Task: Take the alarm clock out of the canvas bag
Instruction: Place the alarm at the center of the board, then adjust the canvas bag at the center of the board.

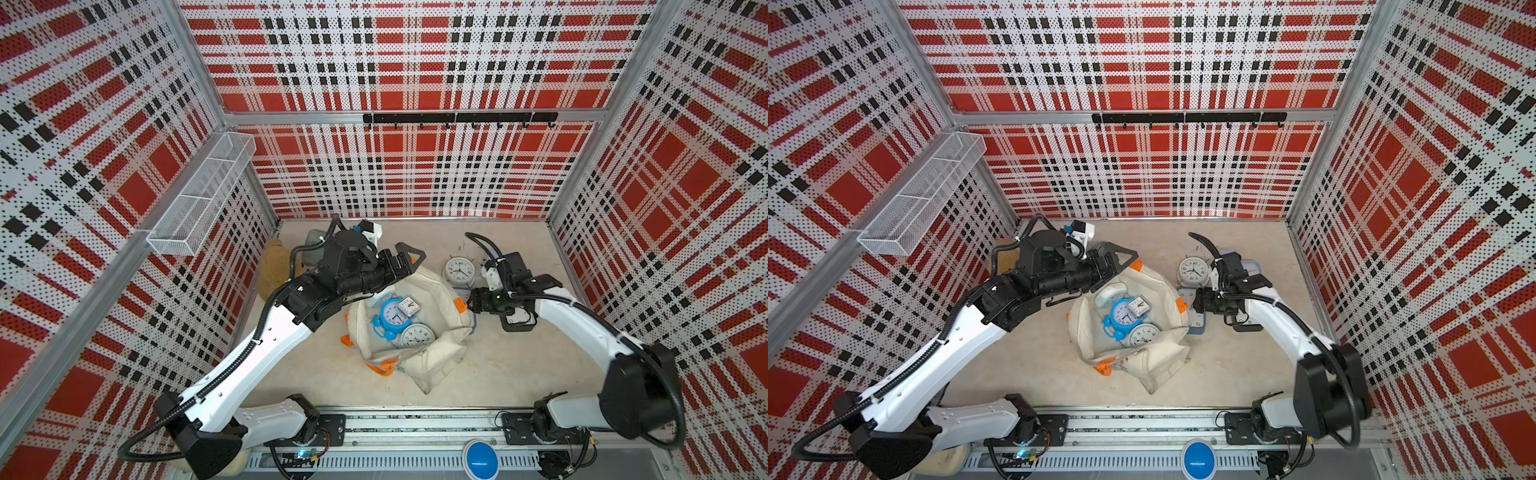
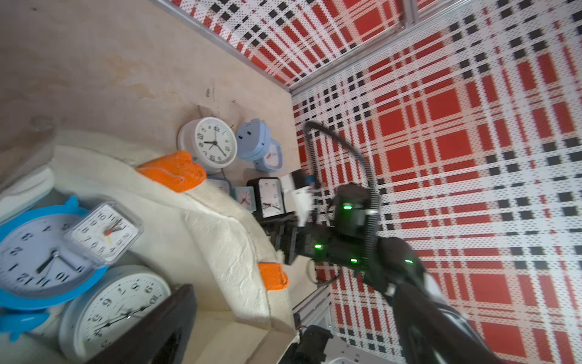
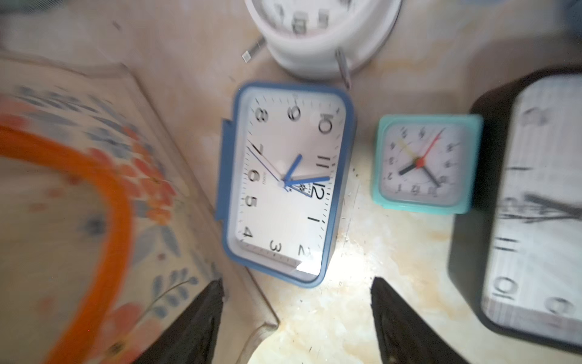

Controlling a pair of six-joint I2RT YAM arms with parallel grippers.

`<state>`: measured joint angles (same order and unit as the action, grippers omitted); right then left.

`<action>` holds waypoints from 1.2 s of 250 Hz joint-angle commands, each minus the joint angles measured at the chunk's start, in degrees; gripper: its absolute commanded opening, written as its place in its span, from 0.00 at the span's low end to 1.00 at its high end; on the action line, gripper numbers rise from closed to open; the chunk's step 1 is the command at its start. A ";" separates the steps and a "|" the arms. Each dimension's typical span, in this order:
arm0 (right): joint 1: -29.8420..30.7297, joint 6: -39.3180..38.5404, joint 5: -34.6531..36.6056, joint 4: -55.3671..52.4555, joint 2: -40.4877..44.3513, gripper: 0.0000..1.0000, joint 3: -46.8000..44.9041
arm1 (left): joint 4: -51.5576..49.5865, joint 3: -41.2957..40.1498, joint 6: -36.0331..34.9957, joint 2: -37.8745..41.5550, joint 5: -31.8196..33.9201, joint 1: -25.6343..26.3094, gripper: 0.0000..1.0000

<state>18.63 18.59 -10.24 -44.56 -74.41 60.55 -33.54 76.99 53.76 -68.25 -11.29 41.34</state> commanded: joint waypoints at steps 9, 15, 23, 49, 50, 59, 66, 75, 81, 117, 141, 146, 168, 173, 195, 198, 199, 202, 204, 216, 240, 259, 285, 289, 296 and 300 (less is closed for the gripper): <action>2.87 -0.51 6.99 -9.21 10.65 0.75 11.06 | -11.14 0.09 -2.11 0.90 8.50 6.95 1.00; 3.76 -0.25 7.60 -10.42 11.22 0.74 12.87 | -11.53 -1.03 -1.27 0.92 8.95 8.11 1.00; 5.21 0.26 8.56 -11.82 11.68 0.73 15.12 | -11.64 -2.86 0.01 1.28 9.31 9.52 1.00; 10.56 2.42 10.70 -15.24 11.08 0.72 21.09 | -10.57 -9.37 4.70 2.37 9.60 14.55 0.95; 10.77 2.50 10.78 -15.31 11.02 0.71 21.32 | -10.53 -9.61 4.82 2.39 9.52 14.73 0.95; 12.91 3.39 11.47 -15.90 10.26 0.71 22.82 | -10.30 -11.34 5.95 2.59 8.98 16.56 0.92; 14.50 3.94 11.95 -16.28 9.57 0.71 23.79 | -10.38 -12.54 6.71 2.75 8.58 17.74 0.90; 16.55 4.78 12.28 -16.62 8.54 0.71 24.73 | -10.33 -13.91 7.47 2.85 8.01 19.81 0.88; 17.74 5.25 12.28 -16.89 7.82 0.70 25.36 | -10.36 -14.76 7.94 2.94 7.66 21.14 0.87; 24.87 10.43 13.73 -19.49 3.03 0.69 25.40 | -10.78 -20.00 10.71 3.87 4.51 25.85 0.76; 29.69 13.02 15.12 -19.92 0.84 0.69 23.47 | -10.52 -23.35 12.52 5.00 2.45 26.50 0.75; 30.71 13.70 15.38 -19.82 0.51 0.69 22.97 | -10.49 -24.04 12.82 5.26 2.05 26.62 0.75; 34.61 15.96 16.02 -19.63 -0.53 0.69 21.97 | -9.66 -26.84 13.92 5.68 -0.38 26.68 0.75; 35.49 16.39 16.15 -19.56 -0.71 0.70 21.72 | -9.49 -27.41 14.21 5.71 -0.66 26.68 0.75; 38.21 18.76 16.00 -19.87 -1.59 0.70 19.67 | -6.66 -30.01 15.44 5.98 -1.91 26.48 0.76; 38.54 19.03 15.96 -19.87 -1.74 0.70 19.25 | -6.18 -30.32 15.56 6.06 -2.09 26.37 0.76; 38.47 19.07 15.91 -19.82 -1.77 0.70 19.12 | -6.01 -30.41 15.62 6.08 -2.13 26.31 0.76; 38.91 19.29 15.86 -19.85 -1.91 0.71 18.63 | -5.56 -30.75 15.69 6.05 -2.33 26.29 0.77; 39.21 19.40 15.82 -19.86 -2.02 0.71 18.35 | -5.33 -30.93 15.79 6.03 -2.38 26.26 0.77; 40.43 20.35 16.26 -20.86 -2.53 0.71 16.45 | -4.19 -31.90 16.05 6.03 -2.77 25.86 0.78; 41.65 22.37 16.04 -22.49 -3.01 0.73 11.75 | -3.73 -32.78 16.07 6.91 -2.74 24.56 0.79; 41.92 23.85 15.67 -22.63 -2.31 0.73 7.54 | -4.14 -32.63 15.61 8.70 -1.79 22.75 0.81; 41.93 25.02 15.60 -22.20 -1.60 0.73 3.23 | -4.79 -32.08 15.40 12.01 -0.10 19.33 0.83; 41.88 25.16 15.54 -22.09 -1.61 0.73 2.74 | -4.70 -32.00 15.49 12.50 -0.06 18.64 0.84; 41.97 25.39 15.59 -21.79 -1.58 0.74 1.93 | -4.33 -31.83 15.70 13.31 0.27 17.46 0.85; 41.94 25.50 15.47 -21.53 -1.67 0.74 1.44 | -3.92 -31.74 15.83 13.75 0.27 16.75 0.85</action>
<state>60.29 40.86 5.34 -64.79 -76.23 65.04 -38.52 44.31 68.01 -58.15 -13.04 61.89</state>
